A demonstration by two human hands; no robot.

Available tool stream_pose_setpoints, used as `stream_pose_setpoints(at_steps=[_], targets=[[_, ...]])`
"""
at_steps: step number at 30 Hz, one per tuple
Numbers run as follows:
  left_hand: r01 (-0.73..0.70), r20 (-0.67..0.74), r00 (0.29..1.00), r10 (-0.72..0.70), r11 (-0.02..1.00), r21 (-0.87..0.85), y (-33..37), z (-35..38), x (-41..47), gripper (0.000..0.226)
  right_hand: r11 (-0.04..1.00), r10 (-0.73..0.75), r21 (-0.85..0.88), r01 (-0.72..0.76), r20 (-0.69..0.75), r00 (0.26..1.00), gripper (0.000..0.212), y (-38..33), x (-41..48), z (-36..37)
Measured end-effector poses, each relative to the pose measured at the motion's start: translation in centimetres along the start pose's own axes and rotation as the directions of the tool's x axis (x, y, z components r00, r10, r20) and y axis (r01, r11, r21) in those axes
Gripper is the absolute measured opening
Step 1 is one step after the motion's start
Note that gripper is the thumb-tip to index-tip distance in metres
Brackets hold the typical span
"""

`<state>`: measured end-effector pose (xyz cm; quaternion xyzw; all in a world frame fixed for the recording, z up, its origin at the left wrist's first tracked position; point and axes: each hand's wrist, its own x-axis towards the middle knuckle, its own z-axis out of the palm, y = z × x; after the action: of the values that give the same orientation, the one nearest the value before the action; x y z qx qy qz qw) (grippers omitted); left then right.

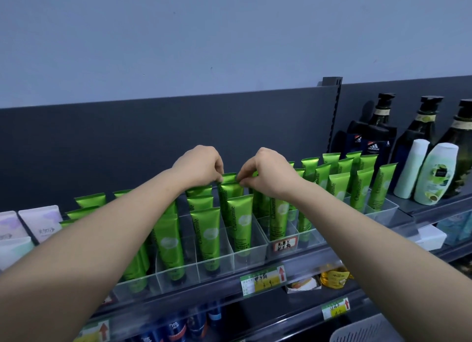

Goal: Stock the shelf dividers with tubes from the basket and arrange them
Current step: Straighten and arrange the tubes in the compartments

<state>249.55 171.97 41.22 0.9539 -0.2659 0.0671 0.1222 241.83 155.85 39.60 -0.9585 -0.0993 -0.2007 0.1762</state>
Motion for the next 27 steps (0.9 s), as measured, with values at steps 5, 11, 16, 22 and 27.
stream_pose_setpoints(at_steps=[5,11,16,22,27], targets=[[-0.014,-0.007,1.000,0.014,0.998,-0.062,0.2,0.1,0.1,0.015,1.000,-0.004,0.024,0.004,-0.008,1.000,0.012,-0.2,0.2,0.2],[-0.009,-0.023,1.000,0.007,0.996,-0.093,-0.1,0.4,0.1,0.014,0.998,0.000,0.063,0.001,-0.019,1.000,0.012,-0.3,0.2,0.5],[-0.004,-0.043,0.999,0.000,0.995,-0.098,0.0,0.6,0.0,0.010,0.998,0.013,0.068,-0.012,-0.019,1.000,0.012,-0.3,0.1,0.4],[0.006,-0.019,1.000,-0.008,0.998,-0.069,0.2,0.5,0.1,0.012,0.996,0.034,0.083,-0.031,-0.029,0.999,0.012,0.1,-0.3,0.1],[-0.014,-0.005,1.000,0.014,0.998,-0.066,0.1,0.5,-0.1,0.002,0.980,0.057,0.193,-0.057,0.007,0.998,0.011,0.0,-1.4,-1.4]])
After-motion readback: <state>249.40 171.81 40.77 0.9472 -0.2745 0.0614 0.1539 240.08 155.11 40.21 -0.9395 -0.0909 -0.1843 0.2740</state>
